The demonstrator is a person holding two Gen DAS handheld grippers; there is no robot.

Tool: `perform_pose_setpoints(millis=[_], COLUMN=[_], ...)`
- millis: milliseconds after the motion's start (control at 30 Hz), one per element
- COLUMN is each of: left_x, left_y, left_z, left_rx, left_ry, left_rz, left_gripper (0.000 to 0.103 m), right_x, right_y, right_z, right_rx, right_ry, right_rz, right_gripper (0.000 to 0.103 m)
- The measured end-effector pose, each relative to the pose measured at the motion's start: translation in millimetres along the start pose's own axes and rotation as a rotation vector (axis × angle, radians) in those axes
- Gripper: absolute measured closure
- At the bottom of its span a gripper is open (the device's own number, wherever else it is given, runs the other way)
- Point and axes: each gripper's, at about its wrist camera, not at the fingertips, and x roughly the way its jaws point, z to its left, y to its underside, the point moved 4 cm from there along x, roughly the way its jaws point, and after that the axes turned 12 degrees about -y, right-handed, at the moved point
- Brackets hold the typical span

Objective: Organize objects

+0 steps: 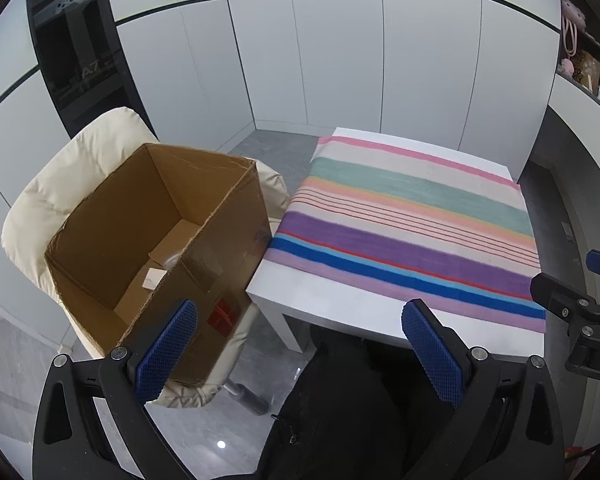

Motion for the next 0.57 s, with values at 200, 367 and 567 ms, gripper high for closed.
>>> perform_pose_setpoints(millis=[200, 367, 567], left_x=[-2.0, -3.4, -4.5], left_y=[-0.4, 0.2, -0.7], left_z=[-1.5, -3.5, -4.3], left_rx=[-0.005, 0.000, 0.003], left_ry=[0.005, 0.012, 0.014], left_rz=[-0.004, -0.006, -0.014], left_gripper=[0.000, 0.000, 0.000], right_x=[-1.7, -2.4, -3.0], right_y=[-0.1, -0.5, -1.3], right_z=[-3.7, -4.4, -6.1], right_rx=[0.011, 0.012, 0.011], right_ry=[0.003, 0.008, 0.012], right_rz=[-0.007, -0.011, -0.014], right_gripper=[0.000, 0.000, 0.000])
